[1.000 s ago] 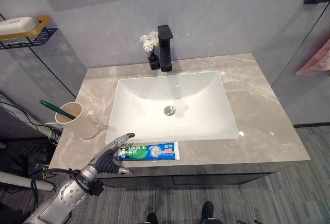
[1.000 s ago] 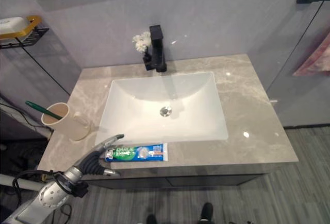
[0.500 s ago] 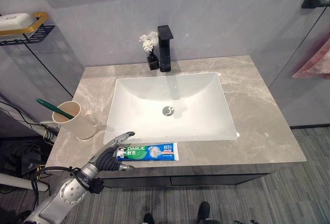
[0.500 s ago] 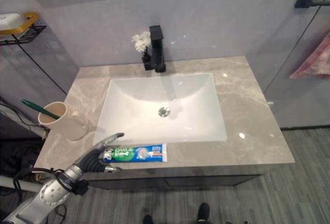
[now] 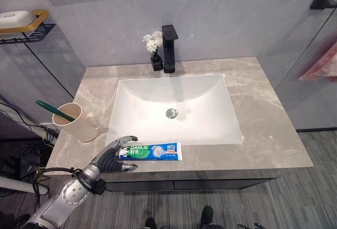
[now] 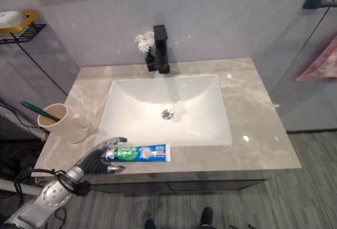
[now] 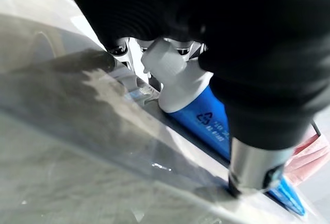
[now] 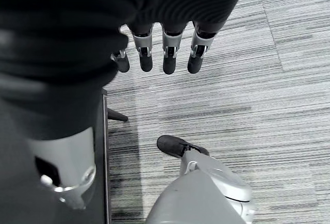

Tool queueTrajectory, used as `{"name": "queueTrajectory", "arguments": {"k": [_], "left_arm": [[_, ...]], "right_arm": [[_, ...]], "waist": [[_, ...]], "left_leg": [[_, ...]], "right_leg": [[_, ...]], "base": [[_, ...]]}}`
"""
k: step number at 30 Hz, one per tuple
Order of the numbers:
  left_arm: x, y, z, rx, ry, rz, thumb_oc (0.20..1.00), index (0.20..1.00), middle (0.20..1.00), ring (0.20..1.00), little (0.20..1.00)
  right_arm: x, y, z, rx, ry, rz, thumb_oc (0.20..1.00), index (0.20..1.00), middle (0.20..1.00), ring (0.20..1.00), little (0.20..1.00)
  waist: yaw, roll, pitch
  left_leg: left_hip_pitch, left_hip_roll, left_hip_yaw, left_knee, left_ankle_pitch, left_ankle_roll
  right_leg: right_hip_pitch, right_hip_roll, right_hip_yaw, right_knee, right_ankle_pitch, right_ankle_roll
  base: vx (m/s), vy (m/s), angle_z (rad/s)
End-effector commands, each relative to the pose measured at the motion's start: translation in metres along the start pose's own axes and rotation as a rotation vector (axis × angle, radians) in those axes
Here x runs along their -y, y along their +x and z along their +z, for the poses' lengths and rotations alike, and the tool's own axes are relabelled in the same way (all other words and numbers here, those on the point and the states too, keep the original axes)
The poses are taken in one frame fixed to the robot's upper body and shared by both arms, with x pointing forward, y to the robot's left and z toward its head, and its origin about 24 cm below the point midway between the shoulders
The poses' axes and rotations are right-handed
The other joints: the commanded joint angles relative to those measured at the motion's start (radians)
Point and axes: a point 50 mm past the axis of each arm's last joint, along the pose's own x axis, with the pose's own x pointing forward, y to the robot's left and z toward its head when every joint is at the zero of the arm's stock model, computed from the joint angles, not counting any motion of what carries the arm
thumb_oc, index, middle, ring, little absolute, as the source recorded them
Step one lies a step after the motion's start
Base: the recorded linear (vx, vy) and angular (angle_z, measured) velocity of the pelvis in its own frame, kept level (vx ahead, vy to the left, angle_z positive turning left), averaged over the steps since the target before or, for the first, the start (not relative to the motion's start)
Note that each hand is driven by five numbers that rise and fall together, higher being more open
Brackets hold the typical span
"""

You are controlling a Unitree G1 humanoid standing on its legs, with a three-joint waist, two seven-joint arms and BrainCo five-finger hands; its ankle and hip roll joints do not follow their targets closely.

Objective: Put brush and paste in cup on sink, flatten towel.

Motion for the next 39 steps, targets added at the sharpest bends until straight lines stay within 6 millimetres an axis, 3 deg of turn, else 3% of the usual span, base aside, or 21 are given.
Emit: {"name": "queueTrajectory", "arguments": {"k": [1, 3, 12, 18, 22, 24, 26, 29, 30, 31, 32, 35, 36, 37, 39], "left_arm": [[0.012, -0.003, 0.009, 0.046, 0.018, -0.098, 0.429, 0.429, 0.429, 0.429, 0.429], [0.013, -0.003, 0.011, 0.060, 0.040, -0.121, 0.200, 0.200, 0.200, 0.200, 0.200], [0.014, 0.000, 0.013, 0.083, 0.104, -0.175, 0.200, 0.200, 0.200, 0.200, 0.200], [-0.017, 0.013, 0.018, 0.129, 0.282, -0.020, 0.200, 0.200, 0.200, 0.200, 0.200], [-0.049, 0.019, 0.025, 0.156, 0.411, 0.129, 0.200, 0.200, 0.200, 0.200, 0.200], [-0.071, 0.022, 0.034, 0.187, 0.499, 0.217, 0.200, 0.200, 0.200, 0.200, 0.200], [-0.094, 0.027, 0.044, 0.219, 0.541, 0.384, 0.200, 0.200, 0.200, 0.200, 0.200], [-0.117, 0.028, 0.063, 0.292, 0.518, 0.629, 0.200, 0.200, 0.200, 0.200, 0.200], [-0.120, 0.029, 0.068, 0.314, 0.510, 0.670, 0.200, 0.200, 0.200, 0.200, 0.200], [-0.125, 0.029, 0.076, 0.349, 0.491, 0.732, 0.200, 0.200, 0.200, 0.200, 0.200], [-0.131, 0.027, 0.083, 0.379, 0.465, 0.814, 0.200, 0.200, 0.200, 0.200, 0.200], [-0.135, 0.026, 0.089, 0.396, 0.467, 0.855, 0.200, 0.200, 0.200, 0.200, 0.200], [-0.139, 0.026, 0.104, 0.461, 0.463, 0.898, 0.200, 0.200, 0.200, 0.200, 0.200], [-0.139, 0.026, 0.104, 0.461, 0.465, 0.898, 0.200, 0.200, 0.200, 0.200, 0.200], [-0.145, 0.028, 0.120, 0.535, 0.421, 0.933, 0.200, 0.200, 0.200, 0.200, 0.200]], "right_arm": [[-0.008, 0.004, 0.019, 0.043, -0.008, 0.007, 1.000, 1.000, 1.000, 1.000, 1.000], [-0.007, 0.004, 0.019, 0.045, -0.010, 0.005, 1.000, 1.000, 1.000, 1.000, 1.000], [-0.003, 0.003, 0.014, 0.025, 0.008, -0.016, 1.000, 1.000, 1.000, 1.000, 1.000], [0.013, 0.003, 0.018, 0.053, 0.332, -0.103, 1.000, 1.000, 1.000, 1.000, 1.000], [0.042, 0.002, 0.033, 0.128, 0.552, -0.214, 1.000, 1.000, 1.000, 1.000, 1.000], [0.075, -0.002, 0.047, 0.200, 0.668, -0.317, 1.000, 1.000, 1.000, 1.000, 1.000], [0.109, -0.011, 0.076, 0.347, 0.802, -0.422, 1.000, 1.000, 1.000, 1.000, 1.000], [0.150, -0.050, 0.147, 0.735, 0.738, -0.563, 1.000, 1.000, 1.000, 1.000, 1.000], [0.154, -0.061, 0.158, 0.808, 0.703, -0.593, 1.000, 1.000, 1.000, 1.000, 1.000], [0.156, -0.079, 0.183, 0.948, 0.682, -0.589, 1.000, 1.000, 1.000, 1.000, 1.000], [0.152, -0.102, 0.207, 1.113, 0.666, -0.551, 1.000, 1.000, 1.000, 1.000, 1.000], [0.143, -0.118, 0.220, 1.221, 0.651, -0.512, 1.000, 1.000, 1.000, 1.000, 1.000], [0.121, -0.145, 0.246, 1.407, 0.631, -0.366, 1.000, 1.000, 1.000, 1.000, 1.000], [0.121, -0.145, 0.246, 1.407, 0.632, -0.366, 1.000, 1.000, 1.000, 1.000, 1.000], [0.077, -0.182, 0.283, 1.607, 0.499, -0.070, 1.000, 1.000, 1.000, 1.000, 1.000]], "waist": [[0.009, -0.010, 0.045], [0.008, -0.010, 0.043], [0.004, -0.015, 0.027], [-0.007, -0.046, -0.013], [-0.013, -0.071, -0.043], [-0.017, -0.085, -0.059], [-0.028, -0.100, -0.080], [-0.049, -0.105, -0.097], [-0.053, -0.108, -0.102], [-0.058, -0.110, -0.106], [-0.065, -0.111, -0.108], [-0.070, -0.114, -0.111], [-0.074, -0.116, -0.117], [-0.073, -0.118, -0.117], [-0.073, -0.120, -0.124]], "left_leg": [[-0.009, 0.002, -0.041, 0.004, 0.021, 0.006], [-0.006, 0.003, -0.042, 0.004, 0.019, 0.006], [0.006, 0.005, -0.043, 0.004, 0.016, 0.003], [0.022, 0.013, -0.042, 0.004, 0.014, -0.002], [0.028, 0.015, -0.037, 0.004, 0.012, -0.006], [0.032, 0.015, -0.033, 0.004, 0.009, -0.007], [0.038, 0.016, -0.023, 0.004, -0.001, -0.009], [0.039, 0.016, -0.020, 0.004, 0.000, -0.005], [0.041, 0.016, -0.021, 0.004, -0.001, -0.004], [0.046, 0.016, -0.022, 0.004, -0.008, -0.004], [0.048, 0.017, -0.020, 0.004, -0.009, -0.002], [0.049, 0.016, -0.018, 0.004, -0.005, 0.000], [0.056, 0.017, -0.010, 0.004, -0.007, 0.003], [0.055, 0.017, -0.010, 0.004, -0.007, 0.003], [0.068, 0.019, 0.006, 0.004, -0.009, 0.002]], "right_leg": [[0.072, -0.024, 0.020, 0.055, -0.067, 0.067], [0.074, -0.023, 0.019, 0.055, -0.070, 0.066], [0.090, -0.019, 0.014, 0.056, -0.074, 0.066], [0.104, -0.009, 0.019, 0.054, -0.071, 0.064], [0.109, -0.005, 0.026, 0.046, -0.064, 0.066], [0.111, -0.004, 0.032, 0.035, -0.057, 0.068], [0.113, -0.004, 0.043, 0.027, -0.050, 0.075], [0.109, -0.008, 0.050, 0.029, -0.043, 0.076], [0.111, -0.009, 0.049, 0.033, -0.044, 0.075], [0.115, -0.008, 0.051, 0.035, -0.049, 0.076], [0.115, -0.009, 0.053, 0.039, -0.051, 0.074], [0.112, -0.010, 0.056, 0.044, -0.050, 0.071], [0.114, -0.010, 0.061, 0.045, -0.052, 0.068], [0.113, -0.011, 0.061, 0.045, -0.051, 0.068], [0.114, -0.008, 0.075, 0.045, -0.055, 0.067]], "base": [[0.00, 0.000, 0.00], [0.00, 0.000, 0.00], [0.00, 0.000, 0.00], [-0.01, 0.004, -0.01], [-0.03, 0.012, -0.02], [-0.04, 0.030, -0.05], [-0.03, 0.035, -0.11], [-0.03, 0.033, -0.14], [0.03, 0.026, -0.07], [0.02, 0.019, -0.03], [0.00, 0.000, 0.00], [0.00, 0.005, -0.01], [-0.03, 0.010, -0.03], [0.00, 0.025, -0.04], [-0.04, 0.017, -0.23]]}}
